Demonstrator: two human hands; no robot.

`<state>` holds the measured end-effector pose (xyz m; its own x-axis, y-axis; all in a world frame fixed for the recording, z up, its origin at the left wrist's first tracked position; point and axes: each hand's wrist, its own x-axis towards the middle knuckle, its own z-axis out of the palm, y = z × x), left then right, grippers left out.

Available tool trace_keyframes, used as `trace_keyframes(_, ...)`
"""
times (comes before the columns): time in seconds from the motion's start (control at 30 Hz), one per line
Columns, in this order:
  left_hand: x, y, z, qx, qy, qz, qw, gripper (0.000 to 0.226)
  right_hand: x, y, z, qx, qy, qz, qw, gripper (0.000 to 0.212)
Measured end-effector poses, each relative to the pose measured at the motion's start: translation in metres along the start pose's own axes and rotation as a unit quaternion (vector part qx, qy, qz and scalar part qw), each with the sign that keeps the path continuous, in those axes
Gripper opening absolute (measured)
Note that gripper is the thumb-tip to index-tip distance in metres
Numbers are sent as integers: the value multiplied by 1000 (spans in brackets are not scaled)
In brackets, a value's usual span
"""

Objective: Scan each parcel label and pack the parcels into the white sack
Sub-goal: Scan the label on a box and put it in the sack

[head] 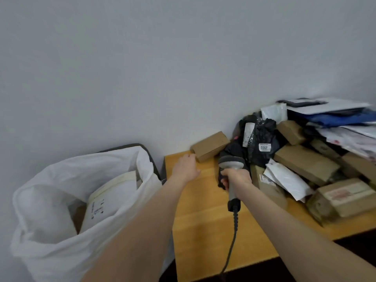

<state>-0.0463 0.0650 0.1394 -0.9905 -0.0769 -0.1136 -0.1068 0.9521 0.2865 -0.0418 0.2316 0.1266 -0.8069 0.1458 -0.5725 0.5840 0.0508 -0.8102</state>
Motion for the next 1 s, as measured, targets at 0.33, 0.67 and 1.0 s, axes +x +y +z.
trace_keyframes(0.33, 144, 35, 70, -43, -52, -41, 997, 54, 149, -51, -34, -30, 99, -24, 994, 15)
trace_keyframes(0.67, 275, -24, 123, -239, -43, -267, 933, 58, 306, -90, 19, -19, 57, -5, 998, 18)
trace_keyframes(1.0, 297, -41, 145, -483, -28, -421, 767, 54, 346, -84, 37, 61, -63, 55, 995, 13)
